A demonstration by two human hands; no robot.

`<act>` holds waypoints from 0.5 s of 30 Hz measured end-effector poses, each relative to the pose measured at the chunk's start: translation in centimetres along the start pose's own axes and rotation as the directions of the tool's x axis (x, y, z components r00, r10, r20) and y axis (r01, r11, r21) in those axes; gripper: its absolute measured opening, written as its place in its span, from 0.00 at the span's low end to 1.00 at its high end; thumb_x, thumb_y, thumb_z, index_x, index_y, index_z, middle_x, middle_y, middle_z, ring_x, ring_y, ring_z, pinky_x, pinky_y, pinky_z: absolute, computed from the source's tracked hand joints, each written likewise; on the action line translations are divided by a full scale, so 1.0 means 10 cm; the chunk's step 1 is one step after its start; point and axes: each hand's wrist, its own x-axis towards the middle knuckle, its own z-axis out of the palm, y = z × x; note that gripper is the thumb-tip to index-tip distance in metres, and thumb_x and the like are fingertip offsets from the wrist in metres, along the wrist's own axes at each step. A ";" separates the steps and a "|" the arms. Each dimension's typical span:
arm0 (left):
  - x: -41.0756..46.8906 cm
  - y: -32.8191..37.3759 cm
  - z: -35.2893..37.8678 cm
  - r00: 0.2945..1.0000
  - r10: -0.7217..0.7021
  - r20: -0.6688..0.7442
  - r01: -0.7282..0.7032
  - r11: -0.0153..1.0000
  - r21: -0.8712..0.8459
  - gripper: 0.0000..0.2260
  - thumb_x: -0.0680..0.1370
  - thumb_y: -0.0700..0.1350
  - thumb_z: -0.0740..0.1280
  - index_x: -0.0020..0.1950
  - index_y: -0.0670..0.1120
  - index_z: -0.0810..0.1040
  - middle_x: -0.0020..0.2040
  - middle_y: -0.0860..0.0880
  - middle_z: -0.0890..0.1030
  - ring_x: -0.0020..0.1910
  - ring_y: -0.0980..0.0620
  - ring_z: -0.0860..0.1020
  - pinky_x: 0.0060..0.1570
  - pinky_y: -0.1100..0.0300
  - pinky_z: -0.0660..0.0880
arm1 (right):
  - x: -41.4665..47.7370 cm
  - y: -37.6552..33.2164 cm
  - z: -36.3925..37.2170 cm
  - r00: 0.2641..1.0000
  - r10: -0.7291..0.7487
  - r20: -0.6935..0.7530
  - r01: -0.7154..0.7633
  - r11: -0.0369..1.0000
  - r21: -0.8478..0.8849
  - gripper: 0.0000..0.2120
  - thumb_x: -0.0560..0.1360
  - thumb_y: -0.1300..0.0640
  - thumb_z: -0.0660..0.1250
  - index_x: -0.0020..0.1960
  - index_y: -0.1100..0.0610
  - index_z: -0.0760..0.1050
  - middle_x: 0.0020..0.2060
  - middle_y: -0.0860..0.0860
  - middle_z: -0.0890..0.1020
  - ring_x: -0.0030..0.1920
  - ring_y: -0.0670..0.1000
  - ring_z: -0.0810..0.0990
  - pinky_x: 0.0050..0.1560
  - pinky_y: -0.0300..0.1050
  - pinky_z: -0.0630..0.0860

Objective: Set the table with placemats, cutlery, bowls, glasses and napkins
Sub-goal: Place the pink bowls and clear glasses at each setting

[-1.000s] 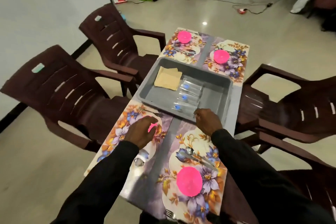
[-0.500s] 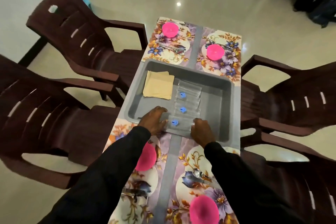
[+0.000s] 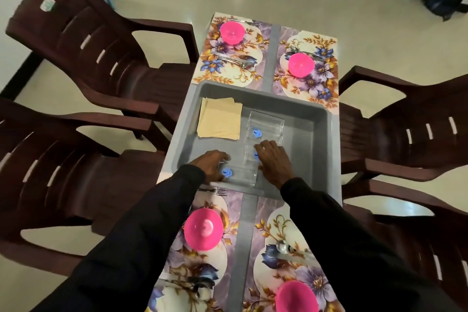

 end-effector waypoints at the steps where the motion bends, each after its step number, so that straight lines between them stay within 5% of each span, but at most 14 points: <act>1: 0.02 0.02 -0.02 1.000 0.001 0.011 -0.001 1.000 0.014 0.32 0.73 0.44 0.79 0.75 0.47 0.72 0.72 0.46 0.75 0.68 0.46 0.75 0.67 0.54 0.72 | 0.04 -0.01 -0.01 0.999 -0.012 0.047 0.014 0.999 -0.036 0.30 0.64 0.59 0.82 0.62 0.59 0.74 0.57 0.58 0.78 0.56 0.59 0.76 0.51 0.54 0.77; 8: 0.14 0.12 -0.11 0.988 0.111 0.105 -0.125 0.983 0.135 0.30 0.73 0.49 0.78 0.73 0.46 0.73 0.67 0.44 0.79 0.62 0.46 0.79 0.64 0.55 0.75 | 0.08 0.02 0.07 0.999 -0.009 0.049 0.014 0.994 -0.108 0.29 0.66 0.51 0.80 0.62 0.58 0.72 0.59 0.58 0.74 0.57 0.59 0.73 0.53 0.56 0.74; 15: 0.19 0.14 -0.01 0.987 0.144 0.068 -0.155 0.969 0.193 0.34 0.72 0.46 0.80 0.74 0.43 0.72 0.69 0.43 0.77 0.66 0.43 0.76 0.66 0.54 0.72 | -0.26 0.39 0.09 0.982 0.145 -0.122 -0.112 0.962 0.250 0.32 0.65 0.52 0.80 0.64 0.58 0.72 0.57 0.56 0.74 0.55 0.58 0.74 0.51 0.53 0.77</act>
